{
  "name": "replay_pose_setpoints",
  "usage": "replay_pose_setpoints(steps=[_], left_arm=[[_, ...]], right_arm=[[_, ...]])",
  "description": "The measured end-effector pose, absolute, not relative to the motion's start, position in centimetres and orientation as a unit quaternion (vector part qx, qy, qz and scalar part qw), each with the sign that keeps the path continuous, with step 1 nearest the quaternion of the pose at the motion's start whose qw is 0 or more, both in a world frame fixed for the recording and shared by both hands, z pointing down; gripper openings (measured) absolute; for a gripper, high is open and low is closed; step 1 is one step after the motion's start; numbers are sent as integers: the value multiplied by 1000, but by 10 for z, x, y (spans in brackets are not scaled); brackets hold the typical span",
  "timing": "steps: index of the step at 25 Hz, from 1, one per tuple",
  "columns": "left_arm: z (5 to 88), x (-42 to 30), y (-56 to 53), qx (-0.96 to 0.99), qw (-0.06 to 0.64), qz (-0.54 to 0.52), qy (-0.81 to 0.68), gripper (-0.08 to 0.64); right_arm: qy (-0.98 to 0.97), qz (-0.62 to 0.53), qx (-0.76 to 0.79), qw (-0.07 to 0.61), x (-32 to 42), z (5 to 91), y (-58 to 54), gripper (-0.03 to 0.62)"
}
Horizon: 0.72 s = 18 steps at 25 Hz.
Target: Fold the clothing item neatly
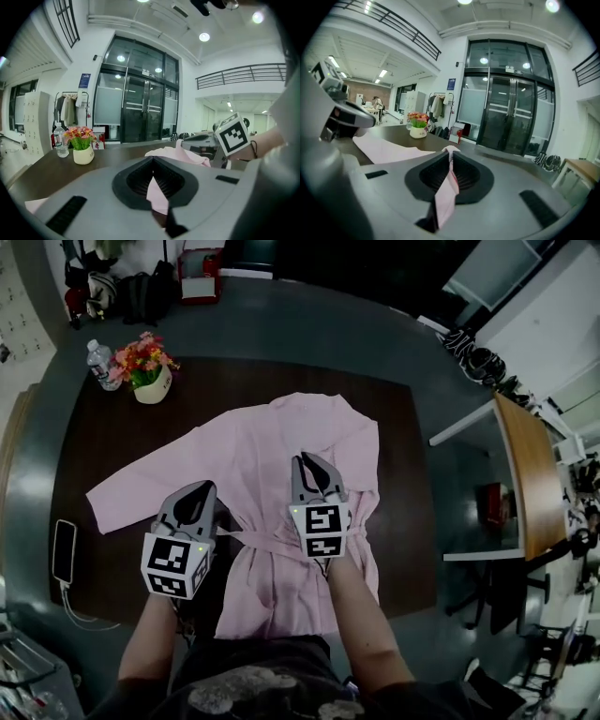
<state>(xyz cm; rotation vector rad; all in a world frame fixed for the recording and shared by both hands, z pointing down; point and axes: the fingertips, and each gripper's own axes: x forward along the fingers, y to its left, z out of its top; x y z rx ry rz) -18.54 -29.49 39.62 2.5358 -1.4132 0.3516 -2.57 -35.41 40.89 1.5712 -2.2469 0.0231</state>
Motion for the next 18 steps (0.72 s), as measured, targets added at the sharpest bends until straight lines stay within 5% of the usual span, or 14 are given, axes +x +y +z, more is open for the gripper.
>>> replay_pose_setpoints(steps=[10, 12, 18], left_arm=[[432, -194, -303, 867, 148, 136, -455, 9], [436, -192, -304, 869, 153, 135, -452, 9], [442, -188, -312, 871, 153, 134, -447, 9]], right_arm=[[-838, 59, 454, 296, -101, 510, -319, 31], [-849, 74, 436, 291, -108, 512, -308, 89], [-823, 105, 513, 223, -76, 478, -307, 100]])
